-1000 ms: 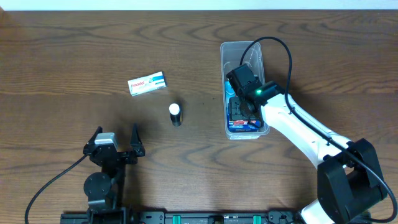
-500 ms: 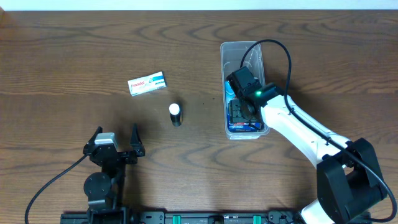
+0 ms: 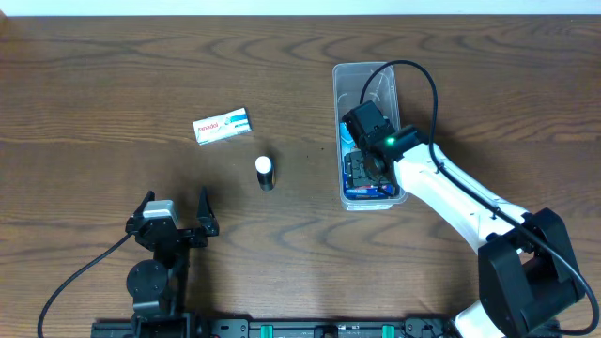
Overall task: Pack container
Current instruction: 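Carry the tin over the container and lower it inside, then open the right gripper and retract the right arm to the side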
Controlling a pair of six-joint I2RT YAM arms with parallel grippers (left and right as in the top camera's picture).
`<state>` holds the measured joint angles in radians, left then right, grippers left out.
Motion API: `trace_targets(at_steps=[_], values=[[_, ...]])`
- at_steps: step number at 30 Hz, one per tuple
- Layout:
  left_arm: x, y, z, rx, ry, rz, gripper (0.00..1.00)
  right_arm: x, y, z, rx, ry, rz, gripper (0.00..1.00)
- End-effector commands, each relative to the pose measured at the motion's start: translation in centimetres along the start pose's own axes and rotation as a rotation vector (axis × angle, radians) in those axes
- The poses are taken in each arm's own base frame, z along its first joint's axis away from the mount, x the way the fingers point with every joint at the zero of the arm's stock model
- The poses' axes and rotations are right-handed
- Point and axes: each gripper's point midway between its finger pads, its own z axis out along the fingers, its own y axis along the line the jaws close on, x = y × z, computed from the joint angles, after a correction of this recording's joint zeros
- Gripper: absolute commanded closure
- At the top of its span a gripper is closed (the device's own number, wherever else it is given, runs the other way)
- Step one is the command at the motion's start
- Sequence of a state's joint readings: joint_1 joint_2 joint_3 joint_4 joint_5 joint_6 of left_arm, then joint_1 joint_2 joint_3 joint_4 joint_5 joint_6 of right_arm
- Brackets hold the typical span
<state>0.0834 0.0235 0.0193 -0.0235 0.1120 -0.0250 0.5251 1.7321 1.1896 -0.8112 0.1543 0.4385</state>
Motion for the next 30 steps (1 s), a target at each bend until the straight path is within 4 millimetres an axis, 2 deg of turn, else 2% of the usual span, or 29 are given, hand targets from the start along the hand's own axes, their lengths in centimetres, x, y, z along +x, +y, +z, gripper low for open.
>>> trace_targets(at_steps=[1,11,14,16,17,19,21,24,27,30], values=[[1.6,0.1,0.1,0.001,0.052,0.006,0.02,-2.4,0.6,-2.8,-0.025,-0.084,-0.027,0.24],[1.6,0.1,0.1,0.001,0.052,0.006,0.02,-4.7,1.1,-6.9,-0.052,-0.125,-0.046,0.21],[1.6,0.1,0.1,0.001,0.052,0.006,0.02,-6.1,0.9,-8.8,-0.060,-0.158,-0.045,0.15],[1.6,0.1,0.1,0.001,0.052,0.006,0.02,-7.2,0.0,-10.4,-0.060,-0.178,-0.017,0.06],[1.6,0.1,0.1,0.001,0.052,0.006,0.02,-7.9,-0.9,-11.3,-0.057,-0.188,0.006,0.01],[1.6,0.1,0.1,0.001,0.052,0.006,0.02,-9.0,-2.9,-12.7,-0.044,-0.204,0.051,0.01],[1.6,0.1,0.1,0.001,0.052,0.006,0.02,-10.1,-6.0,-13.7,-0.019,-0.220,0.115,0.01],[1.6,0.1,0.1,0.001,0.052,0.006,0.02,-11.2,-11.6,-14.0,0.027,-0.236,0.253,0.01],[1.6,0.1,0.1,0.001,0.052,0.006,0.02,-11.0,-17.4,-13.4,0.079,-0.225,0.387,0.01],[1.6,0.1,0.1,0.001,0.052,0.006,0.02,-9.8,-21.8,-13.0,0.125,-0.196,0.491,0.01]])
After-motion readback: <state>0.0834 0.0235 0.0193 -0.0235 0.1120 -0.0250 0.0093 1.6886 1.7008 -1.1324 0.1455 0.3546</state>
